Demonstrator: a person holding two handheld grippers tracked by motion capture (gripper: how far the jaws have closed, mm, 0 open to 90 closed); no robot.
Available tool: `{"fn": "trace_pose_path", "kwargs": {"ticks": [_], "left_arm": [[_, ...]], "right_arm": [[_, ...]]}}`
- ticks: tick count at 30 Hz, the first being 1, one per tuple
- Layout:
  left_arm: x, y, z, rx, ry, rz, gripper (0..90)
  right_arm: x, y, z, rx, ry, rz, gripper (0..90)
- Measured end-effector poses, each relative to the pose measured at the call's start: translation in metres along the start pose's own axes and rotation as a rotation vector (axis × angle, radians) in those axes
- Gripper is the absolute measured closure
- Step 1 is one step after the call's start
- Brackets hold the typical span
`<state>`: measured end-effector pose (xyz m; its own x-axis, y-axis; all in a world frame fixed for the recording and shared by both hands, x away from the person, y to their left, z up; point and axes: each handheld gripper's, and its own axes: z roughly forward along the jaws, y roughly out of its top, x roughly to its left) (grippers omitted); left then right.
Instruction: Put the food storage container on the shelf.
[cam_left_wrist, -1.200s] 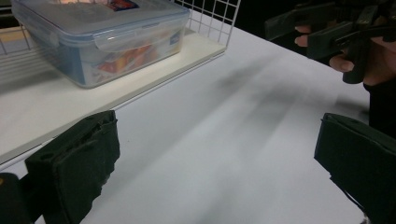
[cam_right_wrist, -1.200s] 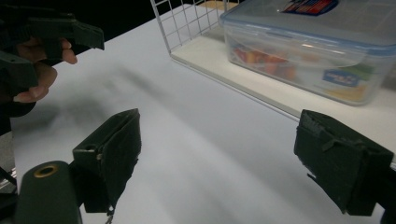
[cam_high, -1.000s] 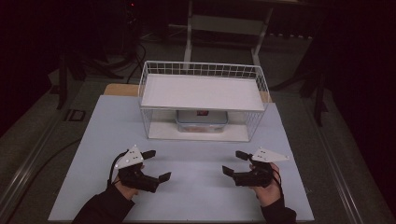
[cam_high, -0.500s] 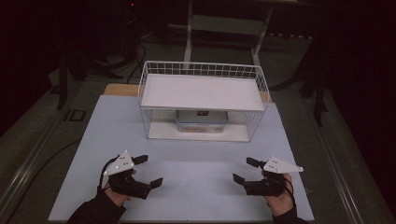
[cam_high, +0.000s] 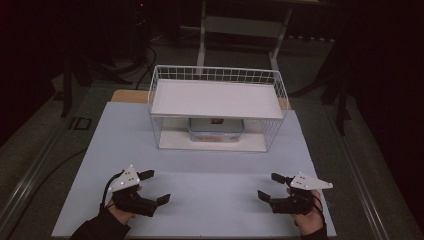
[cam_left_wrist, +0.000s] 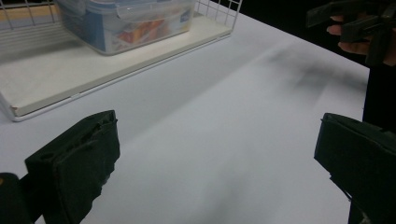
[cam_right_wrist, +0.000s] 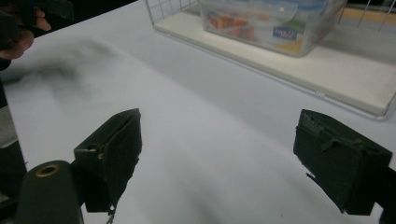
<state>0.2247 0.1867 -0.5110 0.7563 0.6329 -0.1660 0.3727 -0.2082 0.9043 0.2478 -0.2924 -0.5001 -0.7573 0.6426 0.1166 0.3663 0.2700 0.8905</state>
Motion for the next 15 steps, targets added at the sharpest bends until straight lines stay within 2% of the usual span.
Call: {"fn": "trace_pose_path", "kwargs": {"ticks": [3, 7, 15], "left_arm": [[0.0006, -0.0008, 0.0015, 0.000, -0.002, -0.005, 0.3], [0.0004, 0.0007, 0.0012, -0.024, -0.004, -0.012, 0.3], [0.0035, 0.0012, -0.0019, -0.073, -0.021, -0.037, 0.3]], "right_arm": [[-0.0042, -0.0030, 0.0004, 0.015, 0.001, 0.018, 15.3], [-0.0063, -0.0052, 0.0036, 0.037, 0.010, 0.017, 15.3], [-0.0090, -0.0057, 0.0047, 0.022, 0.029, 0.043, 15.2]]}}
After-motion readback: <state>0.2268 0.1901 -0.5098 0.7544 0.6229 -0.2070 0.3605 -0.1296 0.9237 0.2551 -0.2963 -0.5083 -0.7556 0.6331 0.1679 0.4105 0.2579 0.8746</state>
